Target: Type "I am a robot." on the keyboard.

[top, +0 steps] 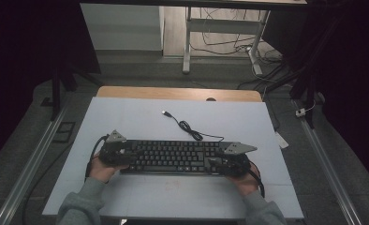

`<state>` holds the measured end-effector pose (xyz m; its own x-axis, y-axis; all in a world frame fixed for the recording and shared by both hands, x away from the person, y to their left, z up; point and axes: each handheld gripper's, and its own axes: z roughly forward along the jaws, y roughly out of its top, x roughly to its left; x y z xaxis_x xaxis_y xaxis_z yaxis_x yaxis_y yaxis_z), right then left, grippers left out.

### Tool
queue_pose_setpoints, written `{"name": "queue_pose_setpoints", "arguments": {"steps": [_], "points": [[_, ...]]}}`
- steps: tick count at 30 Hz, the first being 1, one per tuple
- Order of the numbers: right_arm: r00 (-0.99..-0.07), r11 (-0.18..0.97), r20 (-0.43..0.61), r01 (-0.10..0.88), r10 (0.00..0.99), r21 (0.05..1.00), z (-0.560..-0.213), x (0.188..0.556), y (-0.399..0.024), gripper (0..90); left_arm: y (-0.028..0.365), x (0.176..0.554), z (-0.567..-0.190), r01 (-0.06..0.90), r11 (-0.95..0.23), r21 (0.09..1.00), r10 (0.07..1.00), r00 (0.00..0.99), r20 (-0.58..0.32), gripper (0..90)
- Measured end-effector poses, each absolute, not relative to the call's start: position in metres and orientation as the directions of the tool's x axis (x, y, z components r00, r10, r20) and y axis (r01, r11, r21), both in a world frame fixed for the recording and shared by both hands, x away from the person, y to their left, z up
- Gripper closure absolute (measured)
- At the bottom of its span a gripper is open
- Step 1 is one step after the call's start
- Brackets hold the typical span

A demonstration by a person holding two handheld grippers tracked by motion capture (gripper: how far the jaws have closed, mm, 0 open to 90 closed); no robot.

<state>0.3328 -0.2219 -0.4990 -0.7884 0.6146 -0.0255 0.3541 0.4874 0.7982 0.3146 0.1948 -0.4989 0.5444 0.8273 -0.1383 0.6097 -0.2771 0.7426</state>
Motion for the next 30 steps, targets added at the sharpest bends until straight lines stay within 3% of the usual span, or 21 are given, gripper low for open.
{"name": "queue_pose_setpoints", "arguments": {"steps": [6, 13, 16, 30], "points": [[-0.789, 0.493, -0.028, 0.355, 0.614, 0.795, -0.499, 0.332, -0.222, 53.8, 0.196, 0.315, -0.503, 0.613, -0.3, 0.73, 0.826, 0.55, -0.122, 49.7], [-0.789, 0.491, -0.027, 0.355, 0.614, 0.796, -0.499, 0.333, -0.222, 53.8, 0.195, 0.316, -0.507, 0.617, -0.351, 0.704, 0.804, 0.584, -0.112, 78.6], [-0.788, 0.494, -0.029, 0.355, 0.614, 0.794, -0.499, 0.333, -0.222, 53.7, 0.194, 0.316, -0.508, 0.62, -0.372, 0.691, 0.799, 0.593, -0.102, 86.3], [-0.789, 0.497, -0.032, 0.354, 0.613, 0.792, -0.499, 0.333, -0.221, 53.7, 0.189, 0.319, -0.516, 0.636, -0.409, 0.655, 0.802, 0.592, -0.074, 88.1]]}}
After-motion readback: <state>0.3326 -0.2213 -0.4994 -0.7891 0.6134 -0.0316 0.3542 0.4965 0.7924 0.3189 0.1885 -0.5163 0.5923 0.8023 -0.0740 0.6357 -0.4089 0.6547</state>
